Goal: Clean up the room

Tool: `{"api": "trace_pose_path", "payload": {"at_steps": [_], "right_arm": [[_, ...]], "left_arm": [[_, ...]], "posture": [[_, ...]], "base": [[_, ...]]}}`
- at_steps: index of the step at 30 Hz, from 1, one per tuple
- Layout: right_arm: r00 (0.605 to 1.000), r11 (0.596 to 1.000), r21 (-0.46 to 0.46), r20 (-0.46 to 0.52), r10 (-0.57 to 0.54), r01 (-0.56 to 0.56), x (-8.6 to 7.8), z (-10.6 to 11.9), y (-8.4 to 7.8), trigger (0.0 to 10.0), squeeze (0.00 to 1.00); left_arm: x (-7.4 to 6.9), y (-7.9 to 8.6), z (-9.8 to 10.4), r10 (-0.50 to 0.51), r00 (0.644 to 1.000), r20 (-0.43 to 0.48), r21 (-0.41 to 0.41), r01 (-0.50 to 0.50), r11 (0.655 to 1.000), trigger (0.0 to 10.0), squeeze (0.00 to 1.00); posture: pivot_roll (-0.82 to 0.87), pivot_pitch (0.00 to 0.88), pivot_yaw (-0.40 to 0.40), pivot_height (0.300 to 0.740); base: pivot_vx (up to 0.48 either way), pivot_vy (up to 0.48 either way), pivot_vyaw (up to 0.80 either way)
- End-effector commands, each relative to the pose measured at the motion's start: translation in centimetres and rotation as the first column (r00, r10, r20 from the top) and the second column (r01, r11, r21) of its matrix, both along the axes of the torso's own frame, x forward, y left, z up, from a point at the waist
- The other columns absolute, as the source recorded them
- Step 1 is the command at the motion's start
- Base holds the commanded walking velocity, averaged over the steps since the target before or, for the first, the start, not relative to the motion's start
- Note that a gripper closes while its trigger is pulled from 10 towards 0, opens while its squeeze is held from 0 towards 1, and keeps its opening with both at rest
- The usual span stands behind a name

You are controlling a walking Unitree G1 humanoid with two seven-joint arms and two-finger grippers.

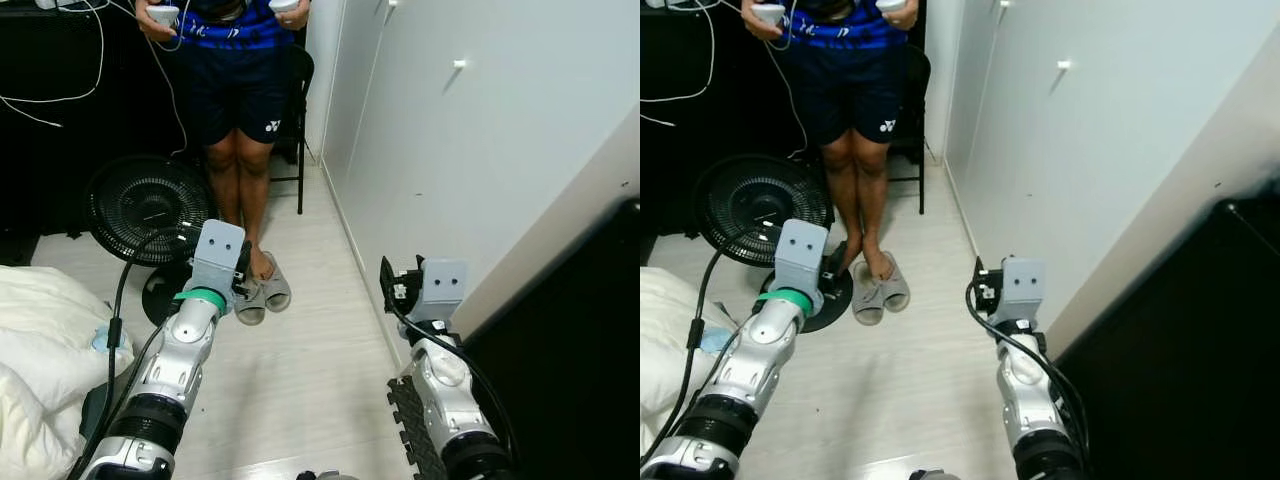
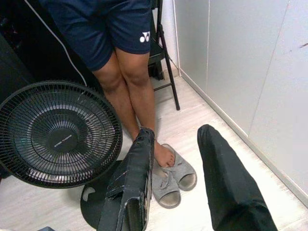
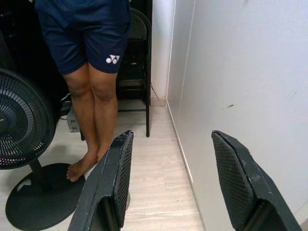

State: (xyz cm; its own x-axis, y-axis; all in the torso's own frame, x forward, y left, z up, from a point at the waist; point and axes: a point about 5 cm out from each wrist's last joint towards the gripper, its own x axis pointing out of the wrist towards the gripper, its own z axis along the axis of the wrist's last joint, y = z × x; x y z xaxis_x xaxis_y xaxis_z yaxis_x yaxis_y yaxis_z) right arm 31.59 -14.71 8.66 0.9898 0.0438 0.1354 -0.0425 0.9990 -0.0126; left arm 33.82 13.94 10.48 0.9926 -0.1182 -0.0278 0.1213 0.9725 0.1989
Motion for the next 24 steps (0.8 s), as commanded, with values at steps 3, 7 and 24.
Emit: {"api": "trace_pose_path", "payload": {"at_steps": [3,7,24], "right_arm": [[1.000,1.000,-0.001,-0.026,-0.005,0.005,-0.30,-0.53,-0.14,10.0,0.00],[1.000,1.000,-0.003,-0.030,-0.006,0.006,-0.29,-0.60,-0.14,10.0,0.00],[0.999,1.000,-0.007,-0.038,-0.010,0.009,-0.20,-0.65,-0.15,10.0,0.00]], "left_arm": [[-0.17,0.06,-0.47,0.003,1.000,-0.012,0.000,-0.003,1.000,10.0,0.00],[-0.17,0.03,-0.40,0.001,1.000,-0.007,0.003,-0.001,1.000,10.0,0.00],[-0.08,0.16,-0.20,0.007,1.000,0.002,0.010,-0.007,1.000,10.0,0.00]], "posture": [[-0.05,0.037,0.029,0.740],[-0.04,0.039,0.032,0.740],[-0.04,0.041,0.033,0.740]], "base": [[-0.360,0.000,0.00],[-0.368,0.000,0.00],[-0.393,0.000,0.00]]}}
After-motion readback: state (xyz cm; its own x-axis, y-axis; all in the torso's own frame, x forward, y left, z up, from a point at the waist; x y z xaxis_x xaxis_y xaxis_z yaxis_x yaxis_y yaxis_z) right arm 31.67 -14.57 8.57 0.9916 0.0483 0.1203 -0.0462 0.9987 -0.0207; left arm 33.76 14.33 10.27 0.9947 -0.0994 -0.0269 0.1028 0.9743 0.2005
